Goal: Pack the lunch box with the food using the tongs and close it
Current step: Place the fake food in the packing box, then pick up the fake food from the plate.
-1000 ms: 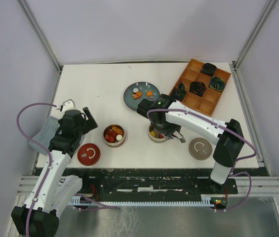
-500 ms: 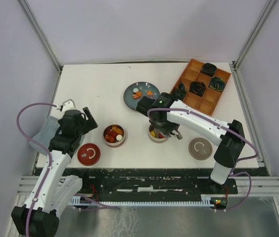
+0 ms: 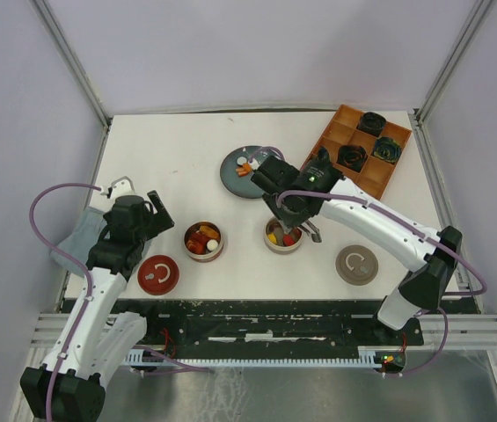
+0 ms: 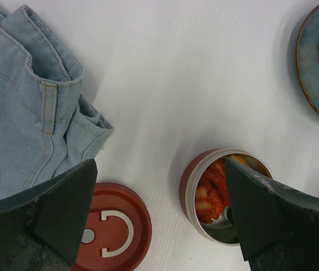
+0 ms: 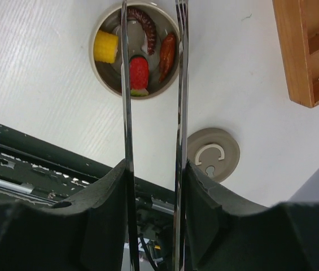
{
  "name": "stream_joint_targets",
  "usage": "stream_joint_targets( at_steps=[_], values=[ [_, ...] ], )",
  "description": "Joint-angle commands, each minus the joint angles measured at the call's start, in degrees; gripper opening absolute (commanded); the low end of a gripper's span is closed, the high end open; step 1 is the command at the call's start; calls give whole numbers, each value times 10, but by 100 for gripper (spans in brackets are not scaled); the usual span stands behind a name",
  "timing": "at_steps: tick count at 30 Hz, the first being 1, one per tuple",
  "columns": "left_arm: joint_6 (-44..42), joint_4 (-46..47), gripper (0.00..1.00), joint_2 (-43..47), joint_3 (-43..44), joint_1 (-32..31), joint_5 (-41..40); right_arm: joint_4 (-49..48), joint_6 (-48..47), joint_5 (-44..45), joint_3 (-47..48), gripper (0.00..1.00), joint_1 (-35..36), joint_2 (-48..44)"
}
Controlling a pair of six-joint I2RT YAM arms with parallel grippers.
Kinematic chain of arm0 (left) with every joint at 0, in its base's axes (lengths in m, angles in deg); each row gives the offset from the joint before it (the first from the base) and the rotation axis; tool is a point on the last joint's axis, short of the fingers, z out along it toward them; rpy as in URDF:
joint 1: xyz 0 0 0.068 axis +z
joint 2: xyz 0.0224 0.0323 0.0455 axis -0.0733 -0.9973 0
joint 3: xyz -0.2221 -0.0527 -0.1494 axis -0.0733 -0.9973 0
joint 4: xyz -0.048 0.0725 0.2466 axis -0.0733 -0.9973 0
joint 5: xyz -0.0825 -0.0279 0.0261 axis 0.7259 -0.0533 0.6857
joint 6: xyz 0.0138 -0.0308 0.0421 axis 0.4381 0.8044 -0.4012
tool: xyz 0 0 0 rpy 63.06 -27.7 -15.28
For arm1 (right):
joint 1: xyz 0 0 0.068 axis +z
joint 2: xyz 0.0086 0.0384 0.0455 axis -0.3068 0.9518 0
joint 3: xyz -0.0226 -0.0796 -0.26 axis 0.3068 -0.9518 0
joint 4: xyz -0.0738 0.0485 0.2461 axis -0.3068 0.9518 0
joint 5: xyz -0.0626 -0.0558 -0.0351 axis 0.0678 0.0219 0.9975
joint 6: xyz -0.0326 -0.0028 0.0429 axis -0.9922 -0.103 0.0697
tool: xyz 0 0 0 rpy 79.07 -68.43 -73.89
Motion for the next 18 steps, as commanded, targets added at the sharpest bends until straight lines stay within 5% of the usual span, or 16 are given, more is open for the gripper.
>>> stream_joint_targets(
  at_steps=[1,18],
  values=[
    [-11,30,100,6,1,2,0,-51,18,18,24,47,-11,-2],
    [-10,31,100,8,0,2,0,-124,7,-40,5,48,-108,58]
  ],
)
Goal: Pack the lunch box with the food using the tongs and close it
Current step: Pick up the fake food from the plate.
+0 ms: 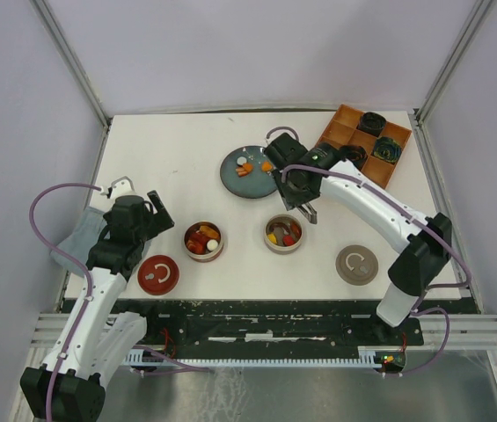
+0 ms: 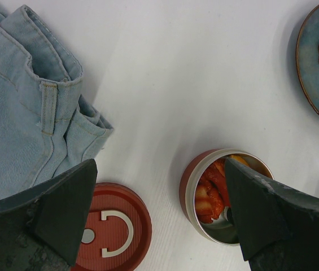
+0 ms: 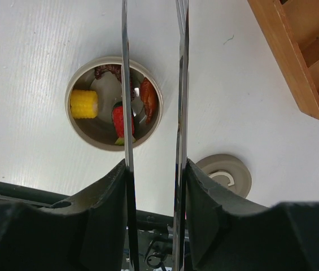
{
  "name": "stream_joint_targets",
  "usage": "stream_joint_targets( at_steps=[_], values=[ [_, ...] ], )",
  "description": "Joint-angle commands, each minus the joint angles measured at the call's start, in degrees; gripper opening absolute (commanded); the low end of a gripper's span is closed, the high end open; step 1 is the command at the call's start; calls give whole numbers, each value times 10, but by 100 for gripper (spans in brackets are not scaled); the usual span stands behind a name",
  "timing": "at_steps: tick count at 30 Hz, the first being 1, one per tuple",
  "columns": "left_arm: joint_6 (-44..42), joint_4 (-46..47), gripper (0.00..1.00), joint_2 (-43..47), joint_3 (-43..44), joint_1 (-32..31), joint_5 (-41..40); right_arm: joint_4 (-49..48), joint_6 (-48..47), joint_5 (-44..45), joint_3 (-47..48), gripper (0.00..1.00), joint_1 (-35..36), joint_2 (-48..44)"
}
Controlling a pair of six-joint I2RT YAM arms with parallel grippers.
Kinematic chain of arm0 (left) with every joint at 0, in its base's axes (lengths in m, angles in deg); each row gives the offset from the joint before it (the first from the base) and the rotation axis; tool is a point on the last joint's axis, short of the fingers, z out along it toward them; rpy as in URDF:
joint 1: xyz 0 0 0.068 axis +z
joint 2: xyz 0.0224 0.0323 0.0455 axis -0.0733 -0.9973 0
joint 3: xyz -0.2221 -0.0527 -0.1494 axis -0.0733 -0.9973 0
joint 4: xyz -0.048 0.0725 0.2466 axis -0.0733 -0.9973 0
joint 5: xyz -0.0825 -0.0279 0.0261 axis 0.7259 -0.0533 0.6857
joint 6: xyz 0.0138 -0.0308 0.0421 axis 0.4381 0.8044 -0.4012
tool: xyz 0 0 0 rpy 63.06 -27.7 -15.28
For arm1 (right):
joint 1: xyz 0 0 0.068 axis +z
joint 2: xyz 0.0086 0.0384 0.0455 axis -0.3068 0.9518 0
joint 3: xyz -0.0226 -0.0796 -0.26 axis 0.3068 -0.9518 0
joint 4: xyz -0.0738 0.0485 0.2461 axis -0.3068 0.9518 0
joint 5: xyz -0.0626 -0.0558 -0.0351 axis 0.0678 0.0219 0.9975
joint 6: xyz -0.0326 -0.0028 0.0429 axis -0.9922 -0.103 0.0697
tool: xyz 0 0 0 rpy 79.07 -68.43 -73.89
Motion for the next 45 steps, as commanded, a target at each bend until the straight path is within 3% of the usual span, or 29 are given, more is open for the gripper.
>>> stream_joint_targets(
  at_steps=[1,19,45],
  values=[
    [-10,30,100,7,1,2,0,-37,-14,-10,16,48,-8,25],
    [-11,30,100,7,1,2,-3,-18,-57,3,173,49,-41,170],
    [-15,32,99,12,0,2,1,2,-106,-28,318,51,-72,318]
  ],
)
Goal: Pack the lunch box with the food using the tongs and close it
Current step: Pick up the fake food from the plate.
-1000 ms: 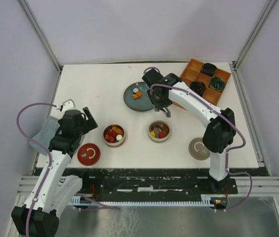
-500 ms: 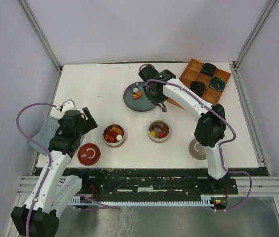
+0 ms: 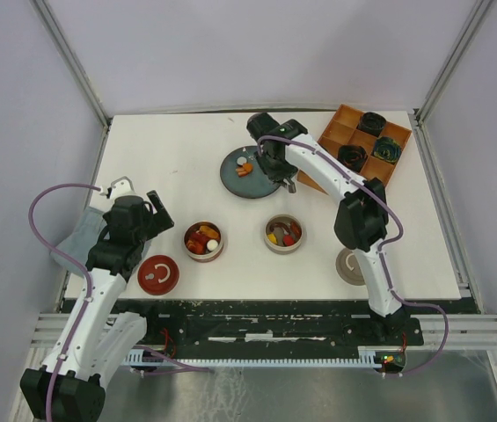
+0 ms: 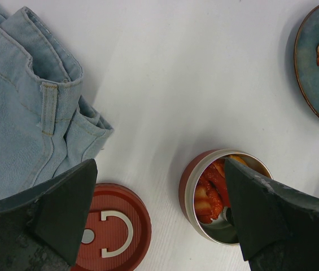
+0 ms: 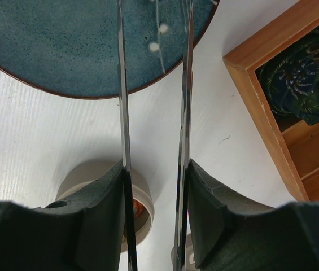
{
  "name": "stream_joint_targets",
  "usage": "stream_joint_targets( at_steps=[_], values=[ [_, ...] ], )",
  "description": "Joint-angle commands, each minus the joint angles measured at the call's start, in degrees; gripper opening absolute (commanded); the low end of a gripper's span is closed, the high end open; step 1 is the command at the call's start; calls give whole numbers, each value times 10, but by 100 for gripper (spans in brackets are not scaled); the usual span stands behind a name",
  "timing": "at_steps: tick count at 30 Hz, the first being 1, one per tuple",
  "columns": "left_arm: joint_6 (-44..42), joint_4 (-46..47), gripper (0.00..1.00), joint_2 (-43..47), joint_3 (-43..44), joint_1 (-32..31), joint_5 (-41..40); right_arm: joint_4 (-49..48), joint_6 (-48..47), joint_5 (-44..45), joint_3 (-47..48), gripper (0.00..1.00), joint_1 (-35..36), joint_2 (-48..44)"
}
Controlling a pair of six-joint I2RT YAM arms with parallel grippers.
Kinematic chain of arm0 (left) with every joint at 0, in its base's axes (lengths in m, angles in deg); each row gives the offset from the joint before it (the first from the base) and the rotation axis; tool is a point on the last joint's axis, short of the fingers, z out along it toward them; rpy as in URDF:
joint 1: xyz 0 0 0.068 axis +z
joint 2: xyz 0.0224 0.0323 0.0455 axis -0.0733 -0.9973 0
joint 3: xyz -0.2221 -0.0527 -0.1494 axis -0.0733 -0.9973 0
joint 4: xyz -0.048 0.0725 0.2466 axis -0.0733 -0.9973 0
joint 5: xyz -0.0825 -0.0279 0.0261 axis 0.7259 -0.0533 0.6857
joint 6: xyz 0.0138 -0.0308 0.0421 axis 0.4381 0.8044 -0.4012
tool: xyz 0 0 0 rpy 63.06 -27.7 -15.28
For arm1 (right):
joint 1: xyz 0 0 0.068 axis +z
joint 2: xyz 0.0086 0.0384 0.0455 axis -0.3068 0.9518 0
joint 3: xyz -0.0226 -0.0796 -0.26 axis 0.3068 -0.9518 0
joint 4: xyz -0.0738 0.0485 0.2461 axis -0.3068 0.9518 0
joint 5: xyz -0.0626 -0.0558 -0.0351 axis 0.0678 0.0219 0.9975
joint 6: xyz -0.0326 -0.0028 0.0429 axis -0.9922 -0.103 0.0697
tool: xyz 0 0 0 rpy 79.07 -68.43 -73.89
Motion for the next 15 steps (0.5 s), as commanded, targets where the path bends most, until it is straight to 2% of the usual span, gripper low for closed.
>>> stream_joint_targets(
  at_steps=[1,15],
  values=[
    [-14,33,99,8,0,2,1,6,-12,-13,45,51,0,13],
    [-16,33,99,4,0,1,8,14,-24,2,75,50,-1,38]
  ],
)
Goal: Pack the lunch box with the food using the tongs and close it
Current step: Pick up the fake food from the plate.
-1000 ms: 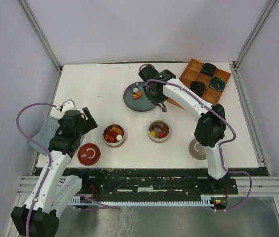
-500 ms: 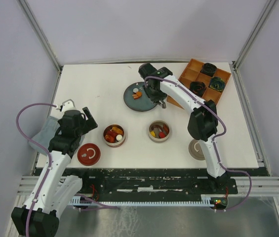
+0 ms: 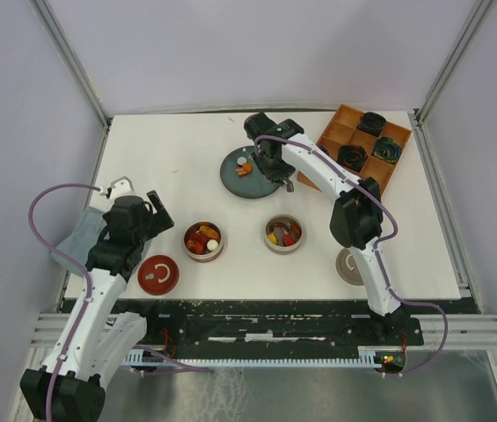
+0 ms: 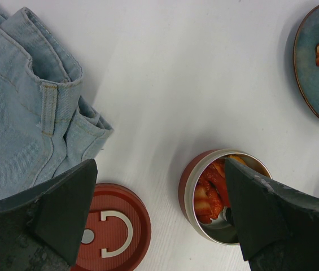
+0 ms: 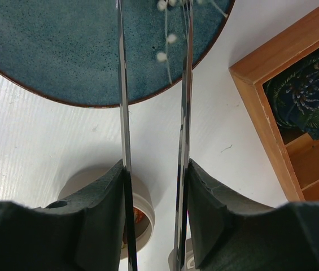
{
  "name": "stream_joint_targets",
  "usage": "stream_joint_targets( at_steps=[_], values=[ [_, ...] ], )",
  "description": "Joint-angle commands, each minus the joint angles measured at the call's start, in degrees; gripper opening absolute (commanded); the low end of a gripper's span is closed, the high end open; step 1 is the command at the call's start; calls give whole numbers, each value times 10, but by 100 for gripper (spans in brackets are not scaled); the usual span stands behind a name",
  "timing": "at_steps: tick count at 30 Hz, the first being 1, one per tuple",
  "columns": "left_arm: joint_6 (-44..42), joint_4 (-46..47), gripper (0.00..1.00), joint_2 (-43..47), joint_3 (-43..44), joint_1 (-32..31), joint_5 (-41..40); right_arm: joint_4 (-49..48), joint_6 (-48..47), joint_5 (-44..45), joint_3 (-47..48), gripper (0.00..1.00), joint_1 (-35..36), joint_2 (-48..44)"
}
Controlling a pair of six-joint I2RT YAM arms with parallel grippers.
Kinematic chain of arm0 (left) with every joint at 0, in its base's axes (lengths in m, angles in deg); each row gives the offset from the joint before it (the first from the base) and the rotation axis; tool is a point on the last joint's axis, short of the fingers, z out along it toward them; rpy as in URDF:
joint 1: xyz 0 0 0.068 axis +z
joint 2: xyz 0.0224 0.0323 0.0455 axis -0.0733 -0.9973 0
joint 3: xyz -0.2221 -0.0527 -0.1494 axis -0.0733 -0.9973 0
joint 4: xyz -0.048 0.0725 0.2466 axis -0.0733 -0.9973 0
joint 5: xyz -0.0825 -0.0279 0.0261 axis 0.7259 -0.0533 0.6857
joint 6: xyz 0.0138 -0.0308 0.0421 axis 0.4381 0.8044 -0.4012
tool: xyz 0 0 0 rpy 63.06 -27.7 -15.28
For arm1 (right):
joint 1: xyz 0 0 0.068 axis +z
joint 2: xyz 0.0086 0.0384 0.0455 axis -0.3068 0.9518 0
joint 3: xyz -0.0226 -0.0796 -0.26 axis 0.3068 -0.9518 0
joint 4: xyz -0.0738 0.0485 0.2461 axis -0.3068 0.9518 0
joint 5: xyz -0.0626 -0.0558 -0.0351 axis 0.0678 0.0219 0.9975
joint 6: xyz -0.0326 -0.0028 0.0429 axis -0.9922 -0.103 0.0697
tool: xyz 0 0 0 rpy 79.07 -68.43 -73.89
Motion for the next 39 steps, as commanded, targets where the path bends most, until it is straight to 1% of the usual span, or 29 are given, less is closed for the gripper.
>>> stream_joint_targets(
  at_steps=[1,11,18,28,34,39],
  values=[
    [-16,33,99,3,0,2,7,2,-10,13,36,51,-1,3],
    [-16,34,99,3,0,2,8,14,-16,15,68,51,0,29],
    [-16,34,99,5,0,2,8,16,-17,19,64,50,0,23],
    [-16,34,99,5,1,1,8,-6,-12,22,23,42,0,-24],
    [-16,33,99,8,0,2,4,-8,-6,8,10,41,-1,-53],
    [-16,34,99,7,0,2,4,-16,2,-12,-25,40,0,-90]
  ],
)
